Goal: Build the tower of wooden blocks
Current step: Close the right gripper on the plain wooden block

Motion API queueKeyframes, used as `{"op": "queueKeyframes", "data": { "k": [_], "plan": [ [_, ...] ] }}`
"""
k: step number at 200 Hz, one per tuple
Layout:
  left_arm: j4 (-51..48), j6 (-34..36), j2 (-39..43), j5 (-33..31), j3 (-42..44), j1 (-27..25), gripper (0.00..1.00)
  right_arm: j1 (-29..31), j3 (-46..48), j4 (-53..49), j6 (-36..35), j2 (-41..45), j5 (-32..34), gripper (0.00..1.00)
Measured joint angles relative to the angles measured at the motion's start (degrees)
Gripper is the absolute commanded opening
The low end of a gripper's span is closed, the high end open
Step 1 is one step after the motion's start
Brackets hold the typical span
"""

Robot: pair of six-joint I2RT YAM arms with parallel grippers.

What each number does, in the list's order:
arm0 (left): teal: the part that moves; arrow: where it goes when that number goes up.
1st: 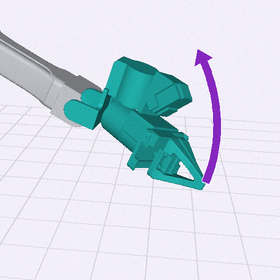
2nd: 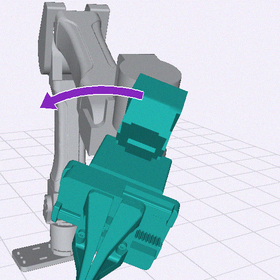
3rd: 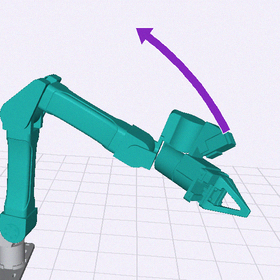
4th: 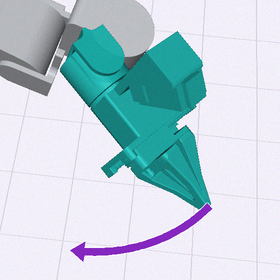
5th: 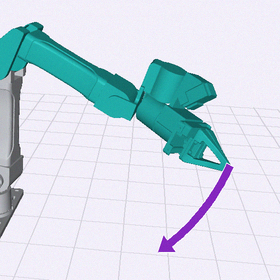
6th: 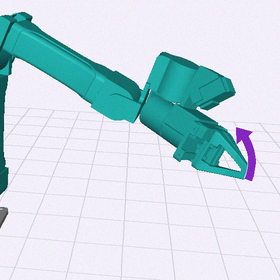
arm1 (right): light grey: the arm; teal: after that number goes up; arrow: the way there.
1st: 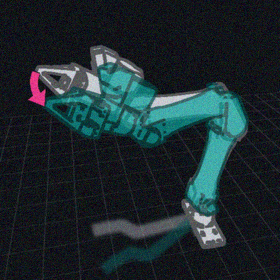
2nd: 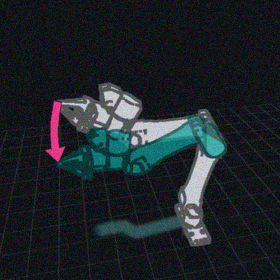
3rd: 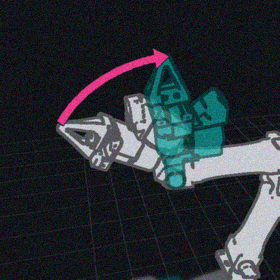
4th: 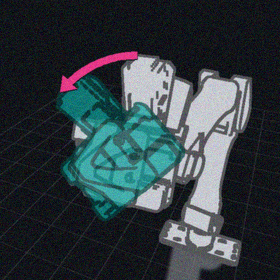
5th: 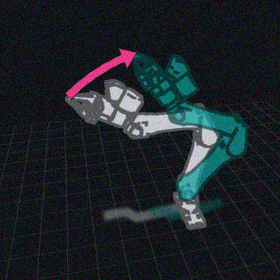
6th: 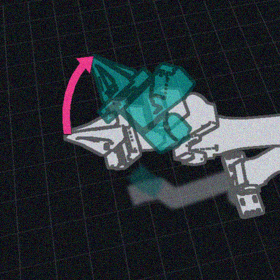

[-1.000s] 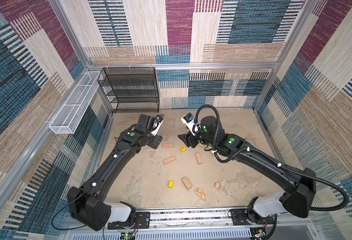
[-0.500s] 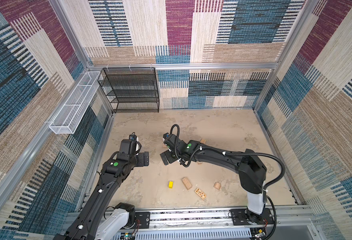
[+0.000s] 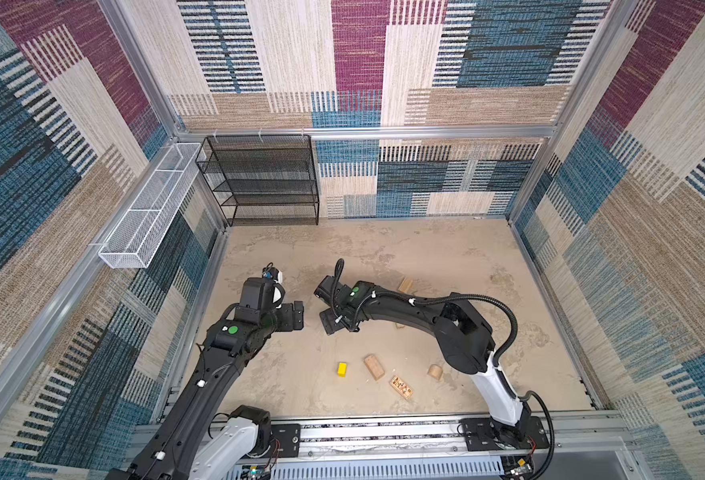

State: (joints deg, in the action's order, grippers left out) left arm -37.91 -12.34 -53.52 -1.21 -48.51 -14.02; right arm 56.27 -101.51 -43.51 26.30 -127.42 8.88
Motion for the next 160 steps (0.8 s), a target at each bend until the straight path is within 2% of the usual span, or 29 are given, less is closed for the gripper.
{"op": "queueKeyframes", "data": {
  "k": [118,160],
  "plan": [
    [0.5,-0.8,-0.1,0.1,0.1,0.0,0.91,0.0,-0.9,-1.3,1.4,-1.6,-0.3,0.86],
    [0.9,-1.0,-0.5,0.1,0.1,0.0,0.9,0.0,-1.6,-1.3,1.9,-2.0,0.5,0.79]
  ]
}}
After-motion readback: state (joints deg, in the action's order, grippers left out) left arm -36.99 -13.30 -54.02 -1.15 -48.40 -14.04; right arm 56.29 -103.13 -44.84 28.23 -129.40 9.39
